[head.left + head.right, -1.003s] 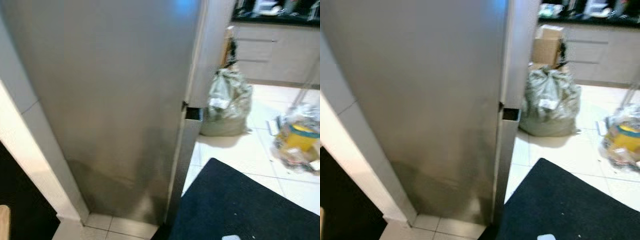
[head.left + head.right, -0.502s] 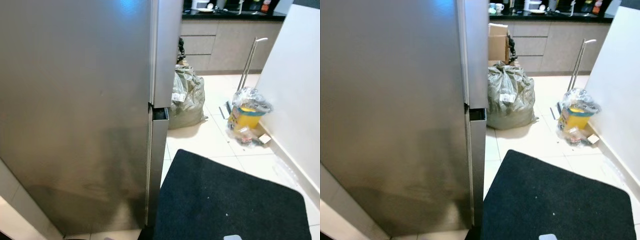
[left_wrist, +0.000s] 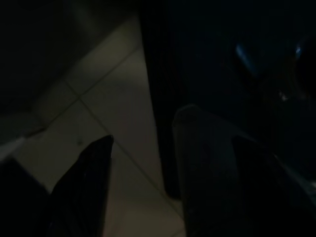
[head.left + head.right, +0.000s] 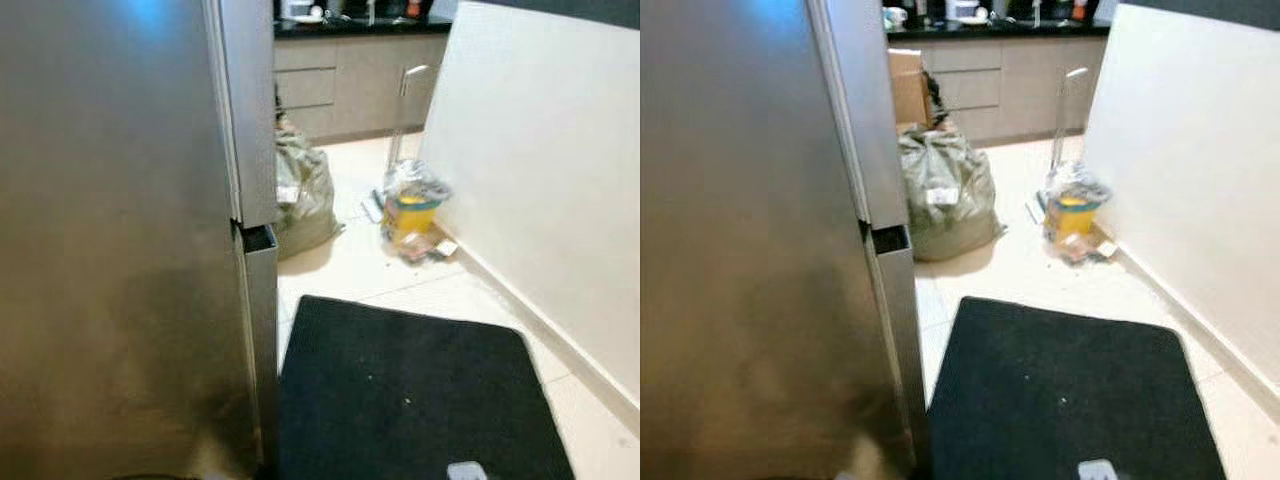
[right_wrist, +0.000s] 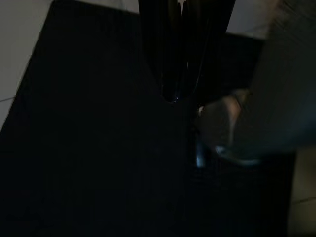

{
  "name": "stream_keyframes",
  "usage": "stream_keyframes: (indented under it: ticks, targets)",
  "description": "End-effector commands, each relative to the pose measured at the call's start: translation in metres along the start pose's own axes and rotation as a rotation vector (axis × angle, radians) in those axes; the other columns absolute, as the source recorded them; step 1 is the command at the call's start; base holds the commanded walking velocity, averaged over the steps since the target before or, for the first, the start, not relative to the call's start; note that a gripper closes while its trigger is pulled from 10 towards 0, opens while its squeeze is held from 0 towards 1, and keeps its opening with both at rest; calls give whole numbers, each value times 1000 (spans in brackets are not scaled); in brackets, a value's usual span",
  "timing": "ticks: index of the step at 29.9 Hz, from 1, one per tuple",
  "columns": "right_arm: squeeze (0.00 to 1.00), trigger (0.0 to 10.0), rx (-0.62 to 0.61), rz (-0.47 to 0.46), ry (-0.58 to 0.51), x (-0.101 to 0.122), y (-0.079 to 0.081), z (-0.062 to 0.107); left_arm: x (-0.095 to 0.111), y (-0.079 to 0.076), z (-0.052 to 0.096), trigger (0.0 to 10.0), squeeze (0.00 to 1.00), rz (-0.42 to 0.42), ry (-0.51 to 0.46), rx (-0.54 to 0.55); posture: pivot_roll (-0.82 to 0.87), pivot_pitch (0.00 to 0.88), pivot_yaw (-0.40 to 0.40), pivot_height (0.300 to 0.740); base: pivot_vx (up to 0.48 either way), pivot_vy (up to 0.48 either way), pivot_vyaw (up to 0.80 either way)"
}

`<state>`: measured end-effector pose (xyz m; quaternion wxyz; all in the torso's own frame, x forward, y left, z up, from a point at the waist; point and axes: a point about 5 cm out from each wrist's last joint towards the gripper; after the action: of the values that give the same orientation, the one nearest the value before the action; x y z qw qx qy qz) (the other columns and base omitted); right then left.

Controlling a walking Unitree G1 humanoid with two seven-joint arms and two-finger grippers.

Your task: Restocking fridge

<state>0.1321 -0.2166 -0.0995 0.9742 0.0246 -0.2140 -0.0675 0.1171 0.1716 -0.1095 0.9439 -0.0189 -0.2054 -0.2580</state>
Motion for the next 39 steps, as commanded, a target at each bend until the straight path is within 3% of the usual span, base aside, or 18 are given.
stream_keyframes:
  ticks: [1,24,39]
  targets:
    - [0,10000,-18,0,3,-2,-3,1,-9,-6,1,10000,0,5,35,-20,-26,9,7,740,0,0,0]
    - [0,10000,-25,24,-2,-1,-3,1,-9,-3,1,10000,0,-17,44,-9,-28,8,9,740,0,0,0]
    - [0,10000,-25,27,-7,1,-2,0,-7,-4,1,10000,0,-31,38,-14,-30,6,9,740,0,267,0]
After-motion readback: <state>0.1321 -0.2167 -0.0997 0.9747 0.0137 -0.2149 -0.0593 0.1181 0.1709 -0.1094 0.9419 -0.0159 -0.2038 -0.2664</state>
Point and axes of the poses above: a point about 5 cm out from each wrist's last joint towards the gripper, its own z axis pointing back from the gripper into the wrist, its own x axis along the axis of the wrist's last joint, y = z × x, and after that the axes turned 13 degrees about -z, right-handed
